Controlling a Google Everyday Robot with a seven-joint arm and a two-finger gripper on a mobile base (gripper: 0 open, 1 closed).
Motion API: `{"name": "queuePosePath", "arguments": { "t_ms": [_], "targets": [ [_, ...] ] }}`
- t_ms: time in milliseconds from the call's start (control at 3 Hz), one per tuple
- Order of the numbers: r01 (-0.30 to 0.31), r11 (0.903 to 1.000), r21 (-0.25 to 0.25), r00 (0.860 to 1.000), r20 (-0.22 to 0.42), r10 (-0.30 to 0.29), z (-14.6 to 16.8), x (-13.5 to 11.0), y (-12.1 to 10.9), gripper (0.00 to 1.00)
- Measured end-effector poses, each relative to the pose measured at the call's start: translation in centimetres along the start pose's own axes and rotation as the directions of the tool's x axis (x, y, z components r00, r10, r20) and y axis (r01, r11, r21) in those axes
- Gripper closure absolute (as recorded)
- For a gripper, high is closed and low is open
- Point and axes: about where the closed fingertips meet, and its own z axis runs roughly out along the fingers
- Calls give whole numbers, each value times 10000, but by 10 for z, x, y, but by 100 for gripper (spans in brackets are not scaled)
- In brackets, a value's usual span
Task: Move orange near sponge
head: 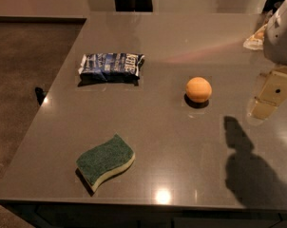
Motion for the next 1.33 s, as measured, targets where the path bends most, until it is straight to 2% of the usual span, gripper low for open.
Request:
{"name": "queuePosePath", "arguments": {
  "t_ms": [667, 1000, 1333],
  "targets": [
    [-97, 10000, -9, 9998, 182, 97, 8, -3, -5, 0],
    [-254, 9996, -103, 9989, 395, 258, 30, -7, -16, 0],
    [-265, 9988, -405, 9981, 549, 288, 55, -15, -27, 0]
  ]
}}
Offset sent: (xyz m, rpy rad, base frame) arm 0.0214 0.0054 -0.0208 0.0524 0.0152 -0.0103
